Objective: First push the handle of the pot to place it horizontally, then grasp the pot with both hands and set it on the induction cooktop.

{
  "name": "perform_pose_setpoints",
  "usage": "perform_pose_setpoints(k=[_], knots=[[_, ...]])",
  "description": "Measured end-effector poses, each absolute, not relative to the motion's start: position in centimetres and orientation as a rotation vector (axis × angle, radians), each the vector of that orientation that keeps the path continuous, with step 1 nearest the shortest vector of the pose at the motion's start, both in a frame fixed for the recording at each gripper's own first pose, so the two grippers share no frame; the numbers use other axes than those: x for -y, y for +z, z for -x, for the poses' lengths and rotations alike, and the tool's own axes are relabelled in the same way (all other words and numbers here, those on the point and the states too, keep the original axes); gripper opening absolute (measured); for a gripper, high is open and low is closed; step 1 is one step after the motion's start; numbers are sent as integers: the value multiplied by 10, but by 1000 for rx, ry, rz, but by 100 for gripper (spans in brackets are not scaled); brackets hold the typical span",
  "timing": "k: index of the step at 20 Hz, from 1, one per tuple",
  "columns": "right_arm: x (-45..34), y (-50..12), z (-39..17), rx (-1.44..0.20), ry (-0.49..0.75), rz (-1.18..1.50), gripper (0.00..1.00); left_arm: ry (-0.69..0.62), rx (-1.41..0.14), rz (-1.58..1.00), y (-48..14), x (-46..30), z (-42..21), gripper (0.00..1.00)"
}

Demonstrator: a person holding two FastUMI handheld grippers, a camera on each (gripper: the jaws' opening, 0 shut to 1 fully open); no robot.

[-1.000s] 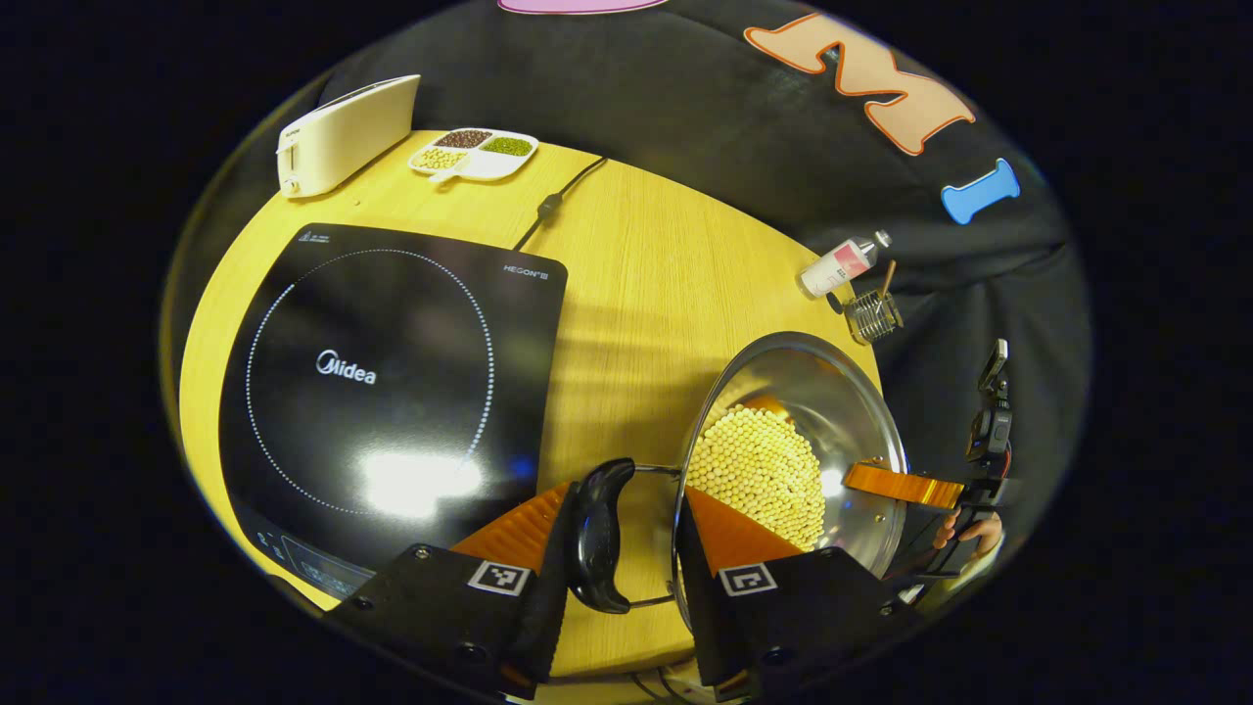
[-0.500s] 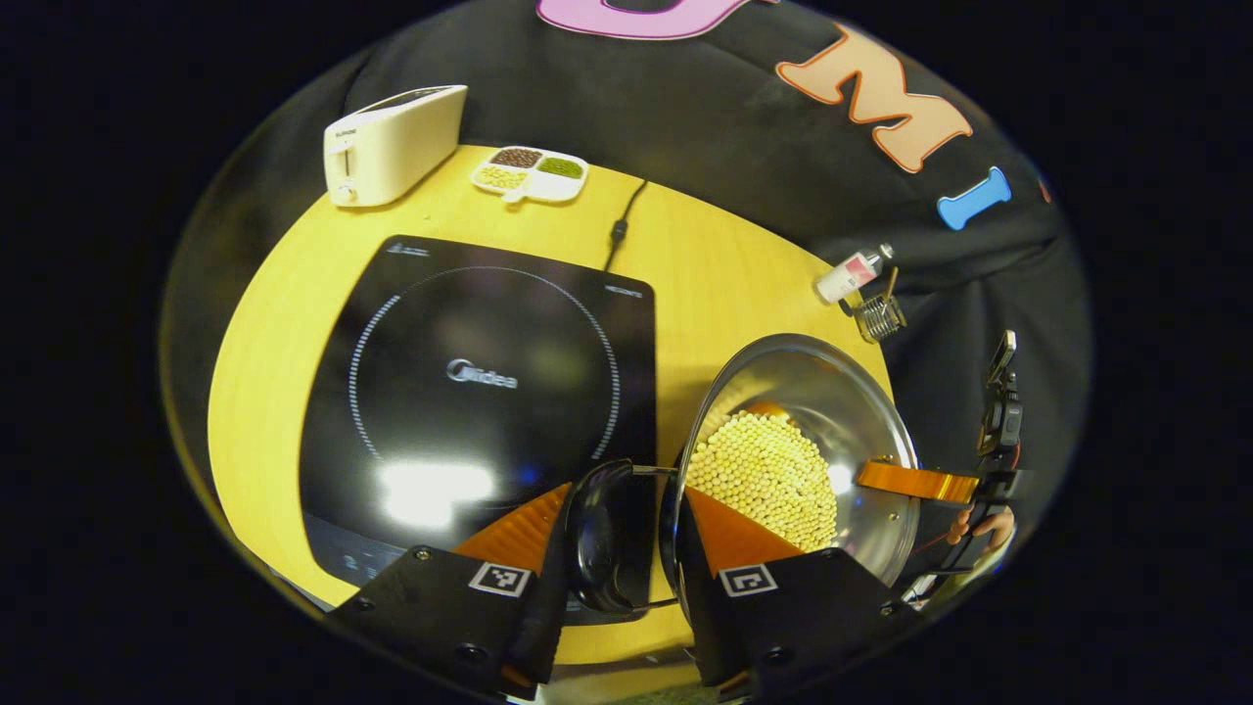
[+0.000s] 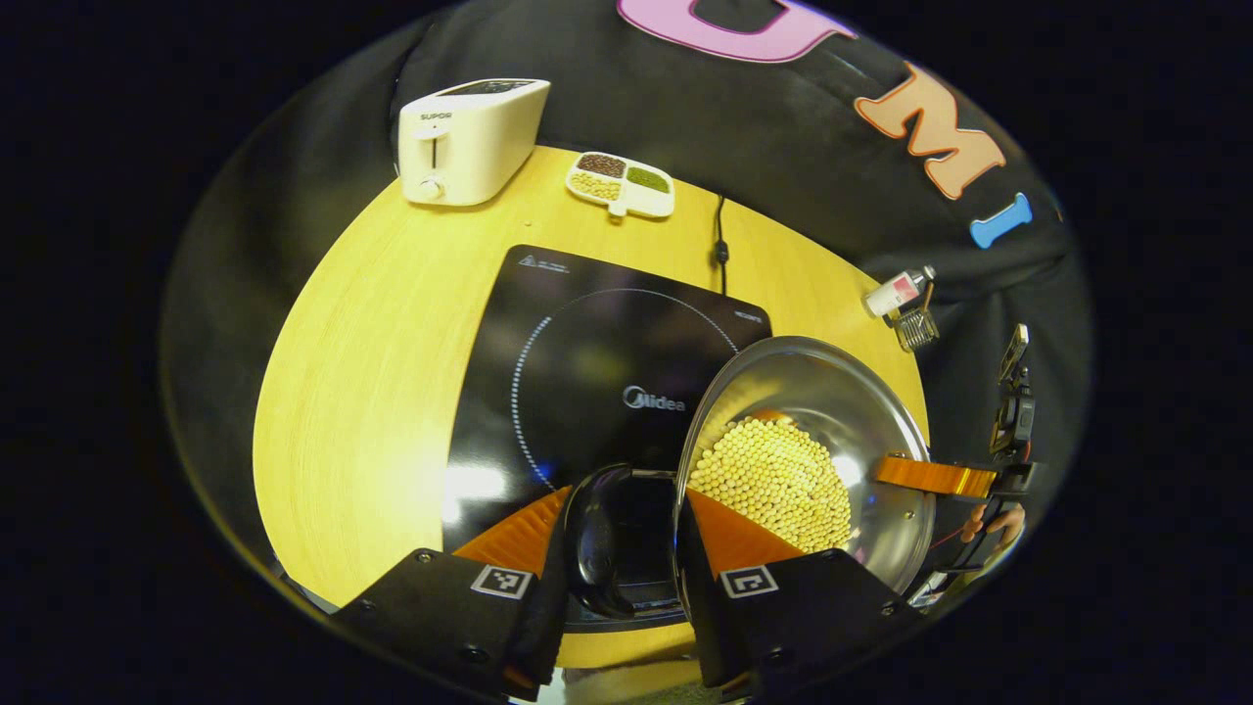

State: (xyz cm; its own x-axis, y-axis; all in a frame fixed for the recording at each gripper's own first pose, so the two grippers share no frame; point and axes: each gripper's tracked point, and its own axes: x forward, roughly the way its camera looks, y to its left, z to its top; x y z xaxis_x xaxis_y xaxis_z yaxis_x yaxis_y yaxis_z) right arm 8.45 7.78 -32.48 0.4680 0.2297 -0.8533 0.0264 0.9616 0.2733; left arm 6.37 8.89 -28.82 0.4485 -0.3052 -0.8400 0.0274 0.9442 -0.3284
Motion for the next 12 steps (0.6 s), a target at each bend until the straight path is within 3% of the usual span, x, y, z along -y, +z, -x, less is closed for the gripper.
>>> perform_pose_setpoints(k=[3,4,5,6,7,8,12], knots=[[-97,-326,-94,-1075,122,-254,56,-207,-1075,279,-290,-108,-75,57],[-103,-328,-96,-1074,122,-253,49,-206,-1070,273,-291,-113,-80,55],[-108,-328,-100,-1072,122,-252,56,-204,-1063,266,-290,-118,-85,55],[-114,-329,-103,-1069,120,-252,56,-200,-1055,258,-290,-124,-88,55],[-118,-330,-107,-1066,118,-252,56,-197,-1046,251,-290,-129,-93,55],[-123,-331,-110,-1065,117,-252,49,-194,-1036,243,-291,-132,-97,55],[-137,-335,-123,-1053,110,-265,49,-178,-992,220,-291,-146,-111,55]])
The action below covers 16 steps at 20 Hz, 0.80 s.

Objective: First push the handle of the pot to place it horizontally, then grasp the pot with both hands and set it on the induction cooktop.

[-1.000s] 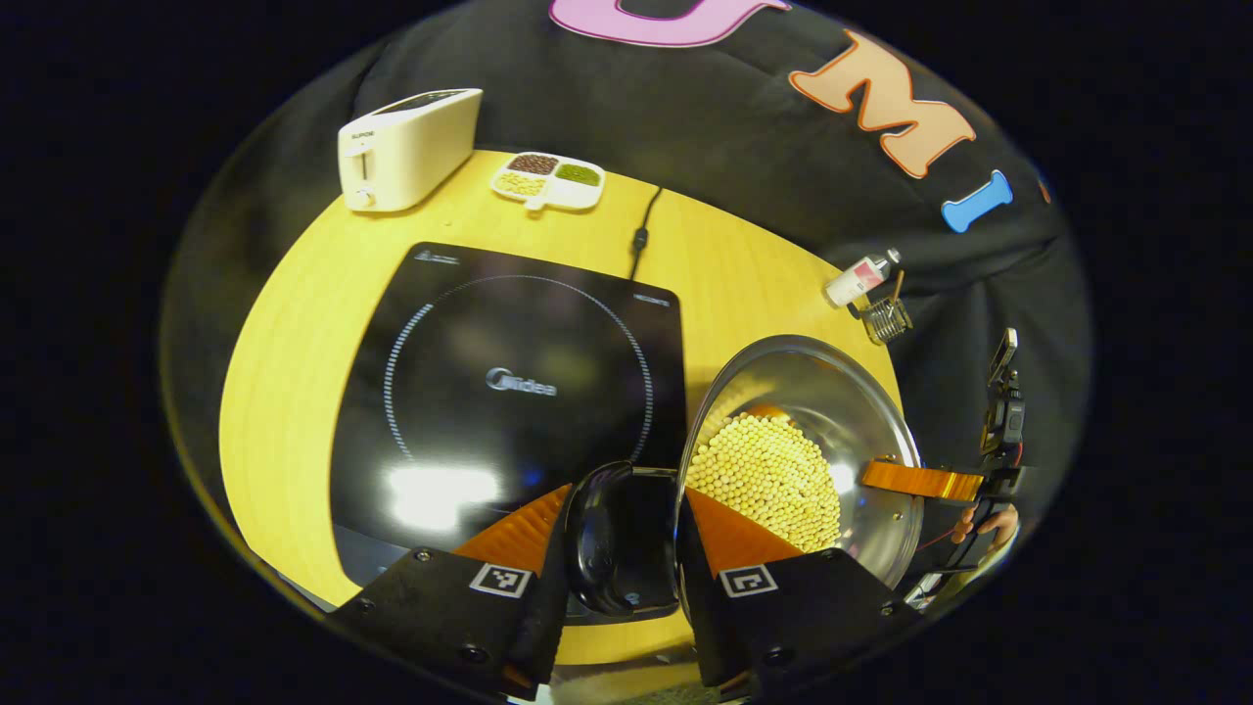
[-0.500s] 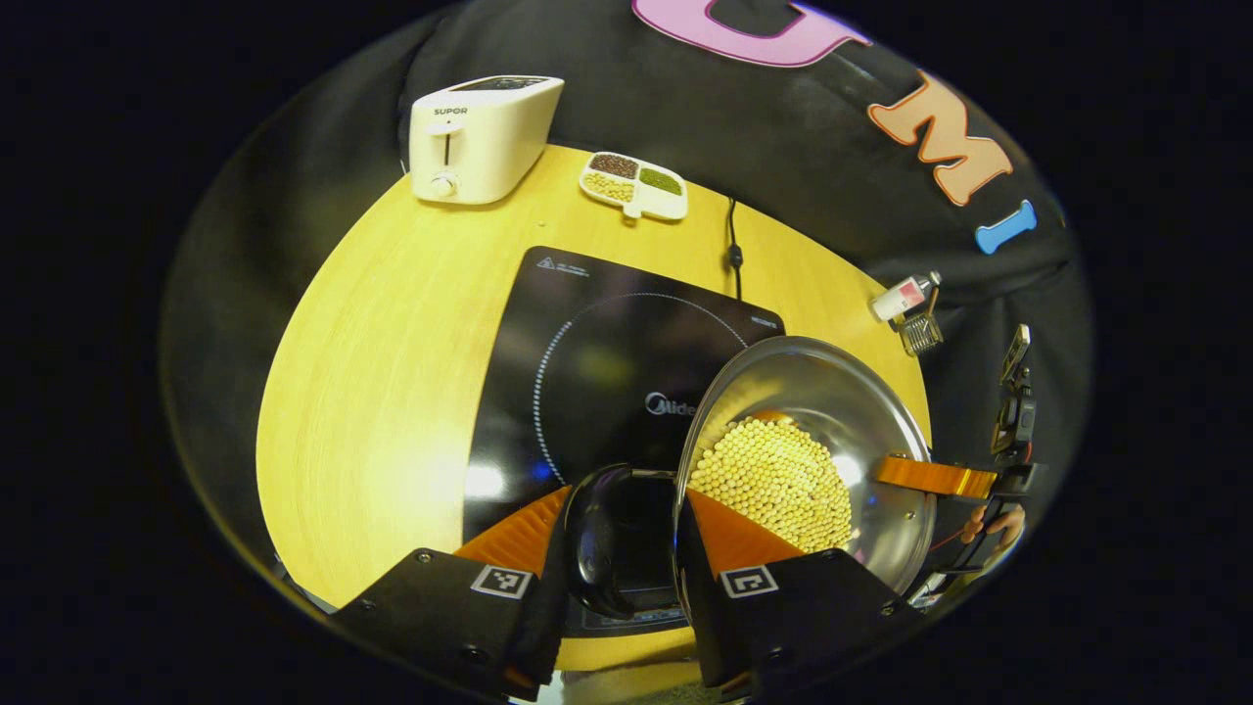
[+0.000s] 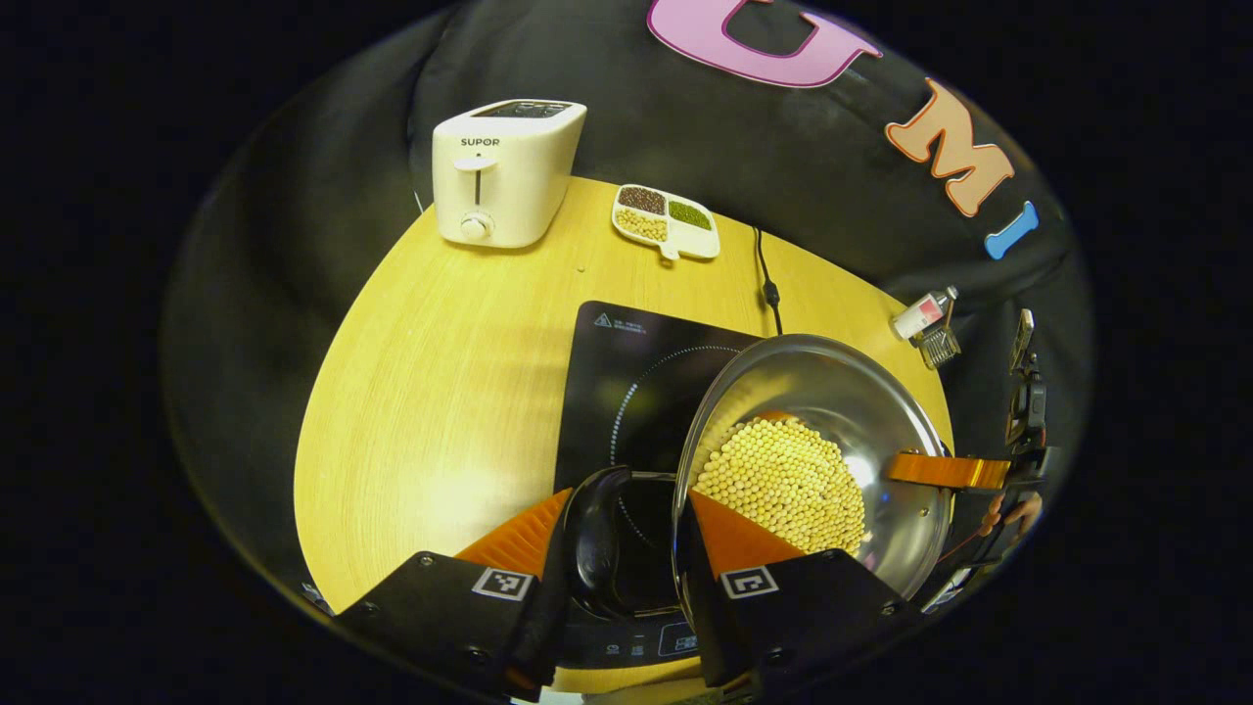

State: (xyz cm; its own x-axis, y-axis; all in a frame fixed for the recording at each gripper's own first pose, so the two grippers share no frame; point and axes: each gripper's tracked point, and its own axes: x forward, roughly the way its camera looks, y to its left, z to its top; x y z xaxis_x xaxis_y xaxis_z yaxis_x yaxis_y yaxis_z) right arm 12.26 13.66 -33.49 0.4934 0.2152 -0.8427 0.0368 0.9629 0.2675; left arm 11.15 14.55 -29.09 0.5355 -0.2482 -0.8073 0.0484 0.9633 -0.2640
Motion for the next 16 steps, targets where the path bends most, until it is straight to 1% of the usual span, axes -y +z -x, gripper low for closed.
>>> perform_pose_setpoints(k=[9,16], knots=[[-163,-343,-153,-982,127,-268,49,-137,-886,152,-289,-170,-141,57],[-169,-347,-166,-951,139,-277,48,-125,-858,132,-293,-173,-154,59]])
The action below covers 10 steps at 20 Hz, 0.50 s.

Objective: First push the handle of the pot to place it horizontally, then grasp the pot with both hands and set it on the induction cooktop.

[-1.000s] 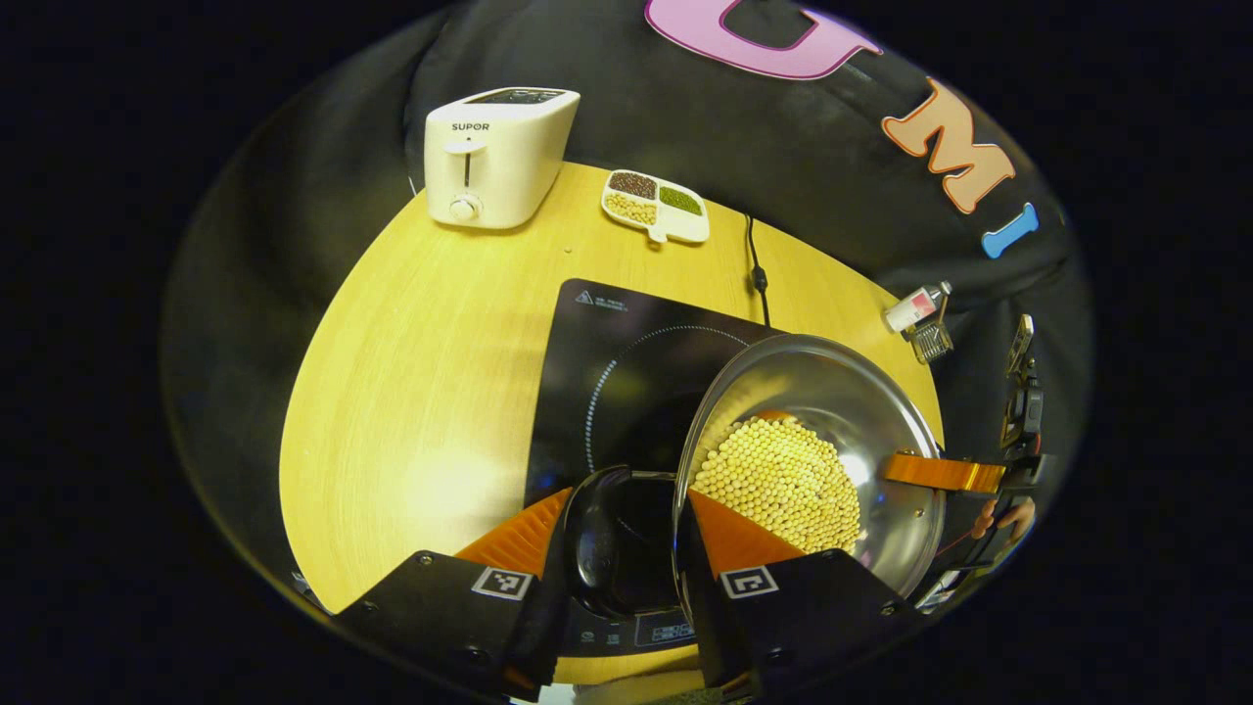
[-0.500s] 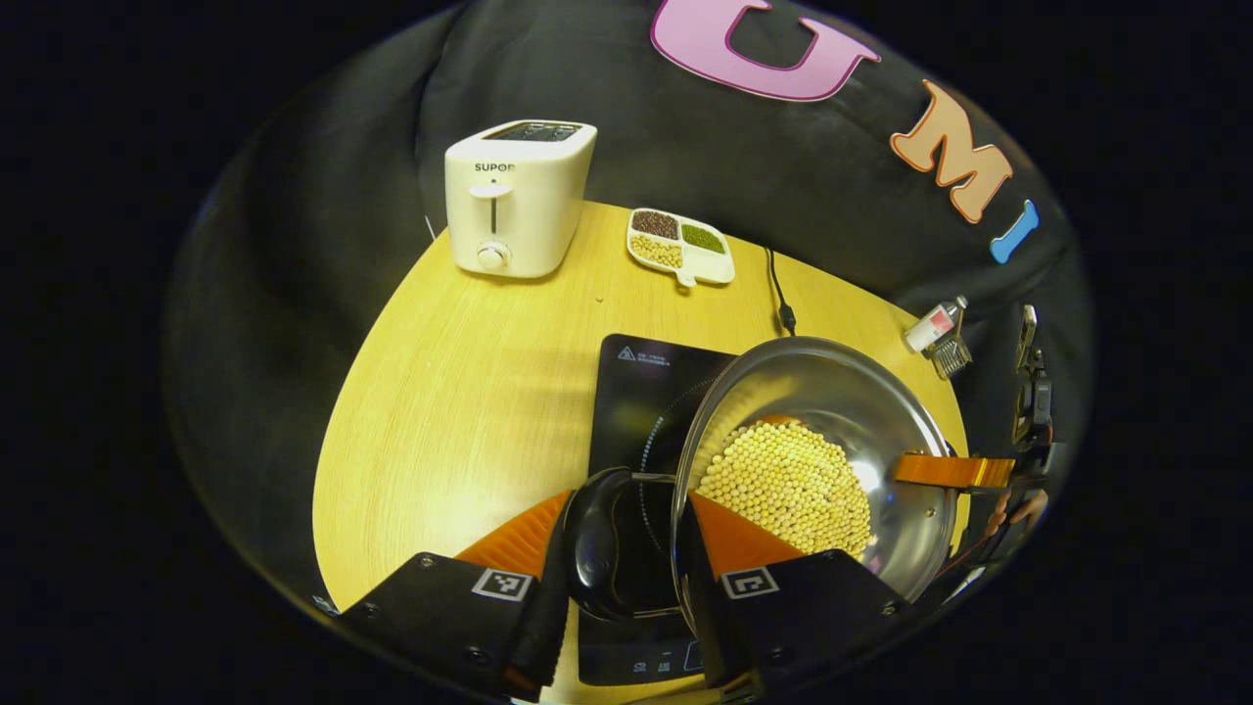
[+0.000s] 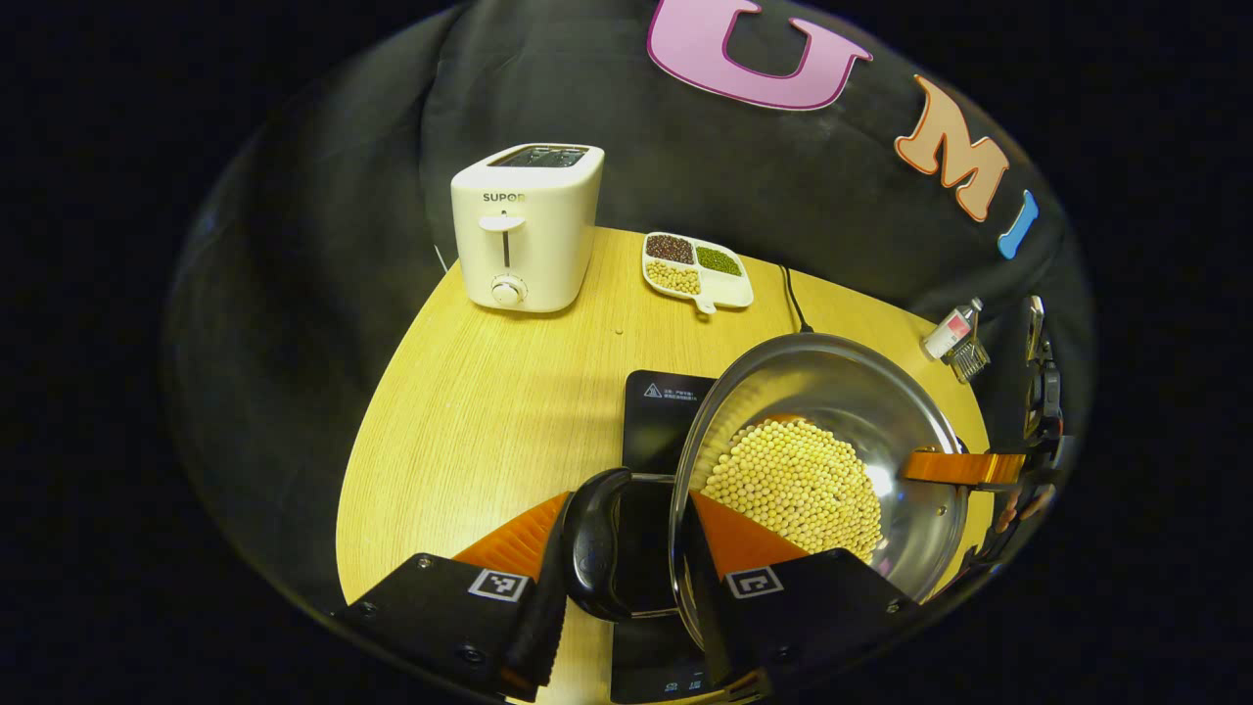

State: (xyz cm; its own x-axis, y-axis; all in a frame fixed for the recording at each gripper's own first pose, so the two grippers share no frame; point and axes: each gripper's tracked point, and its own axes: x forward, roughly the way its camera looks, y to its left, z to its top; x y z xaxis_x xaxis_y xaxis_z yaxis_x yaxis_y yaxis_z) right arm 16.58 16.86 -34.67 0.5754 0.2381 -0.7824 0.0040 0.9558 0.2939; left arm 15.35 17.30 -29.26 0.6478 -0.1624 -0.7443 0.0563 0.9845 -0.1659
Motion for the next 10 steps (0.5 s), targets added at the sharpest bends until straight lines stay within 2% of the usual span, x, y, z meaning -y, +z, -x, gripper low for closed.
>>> perform_pose_setpoints(k=[3,6,7,10], knots=[[-166,-348,-165,-954,142,-269,49,-119,-860,151,-295,-172,-153,60],[-168,-347,-164,-956,143,-271,54,-108,-861,158,-294,-172,-152,62],[-170,-345,-167,-945,158,-283,53,-101,-863,165,-294,-172,-151,63],[-169,-332,-168,-913,176,-305,65,-58,-861,199,-292,-173,-148,65]])
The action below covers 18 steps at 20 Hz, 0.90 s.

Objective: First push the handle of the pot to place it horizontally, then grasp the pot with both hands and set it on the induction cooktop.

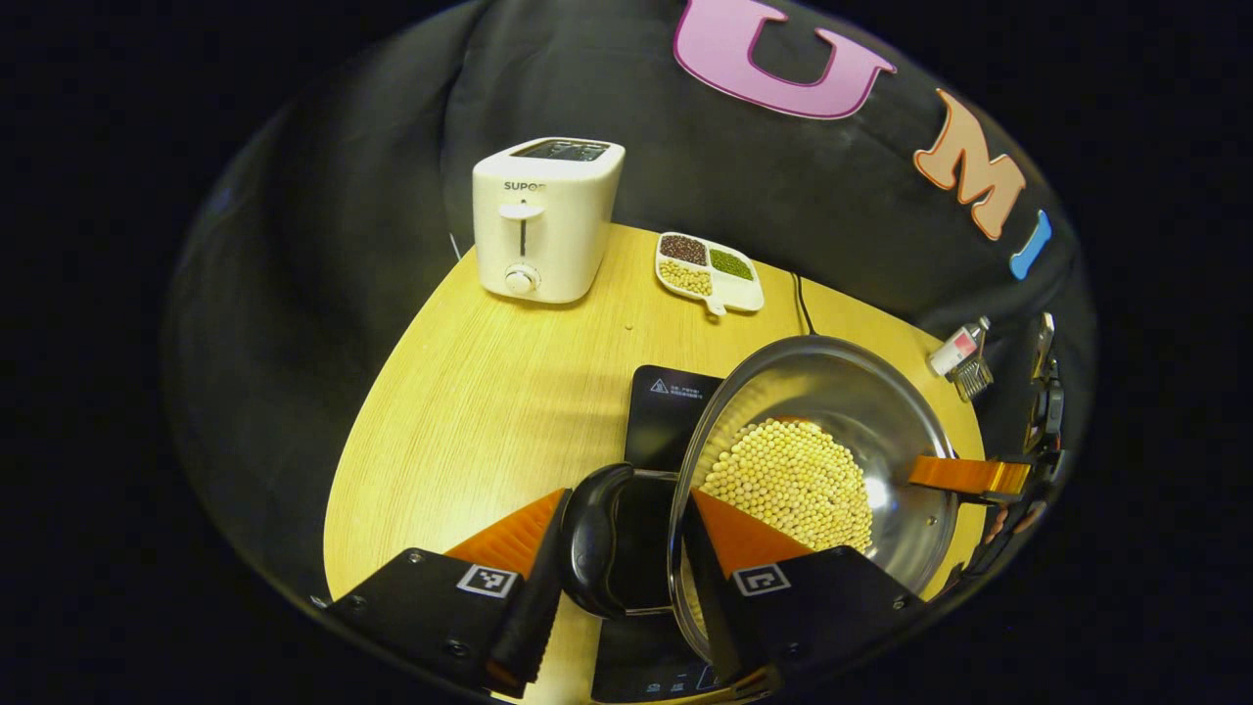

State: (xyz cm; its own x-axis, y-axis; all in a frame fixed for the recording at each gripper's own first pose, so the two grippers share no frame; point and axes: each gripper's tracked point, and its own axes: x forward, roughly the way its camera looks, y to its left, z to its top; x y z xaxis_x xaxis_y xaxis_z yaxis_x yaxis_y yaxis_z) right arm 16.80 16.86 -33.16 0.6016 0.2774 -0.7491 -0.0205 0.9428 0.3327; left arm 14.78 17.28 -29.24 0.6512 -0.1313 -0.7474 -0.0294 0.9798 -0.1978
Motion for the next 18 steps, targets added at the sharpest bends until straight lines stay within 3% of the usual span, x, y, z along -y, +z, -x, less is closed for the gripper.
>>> perform_pose_setpoints(k=[1,2,3,5,6,11,12,13,14,15,17,18], knots=[[-165,-327,-169,-902,179,-307,68,-42,-861,202,-297,-174,-146,66],[-162,-321,-170,-882,184,-310,77,-27,-850,213,-293,-177,-147,77],[-158,-316,-174,-853,179,-302,83,-12,-829,228,-290,-179,-147,77],[-149,-296,-170,-802,182,-291,100,14,-774,243,-281,-185,-150,96],[-146,-291,-170,-775,184,-283,92,21,-741,249,-275,-186,-151,97],[-124,-246,-159,-624,186,-237,92,112,-555,180,-222,-203,-150,97],[-120,-237,-154,-597,184,-232,100,124,-522,157,-209,-201,-148,97],[-115,-226,-149,-572,179,-227,91,129,-489,131,-193,-197,-144,97],[-110,-218,-144,-546,177,-221,91,134,-447,113,-178,-191,-140,97],[-103,-205,-139,-514,175,-208,100,129,-400,105,-160,-182,-137,97],[-90,-181,-126,-447,171,-179,100,123,-320,91,-126,-165,-125,96],[-85,-169,-120,-416,171,-168,91,123,-287,79,-111,-155,-116,97]])
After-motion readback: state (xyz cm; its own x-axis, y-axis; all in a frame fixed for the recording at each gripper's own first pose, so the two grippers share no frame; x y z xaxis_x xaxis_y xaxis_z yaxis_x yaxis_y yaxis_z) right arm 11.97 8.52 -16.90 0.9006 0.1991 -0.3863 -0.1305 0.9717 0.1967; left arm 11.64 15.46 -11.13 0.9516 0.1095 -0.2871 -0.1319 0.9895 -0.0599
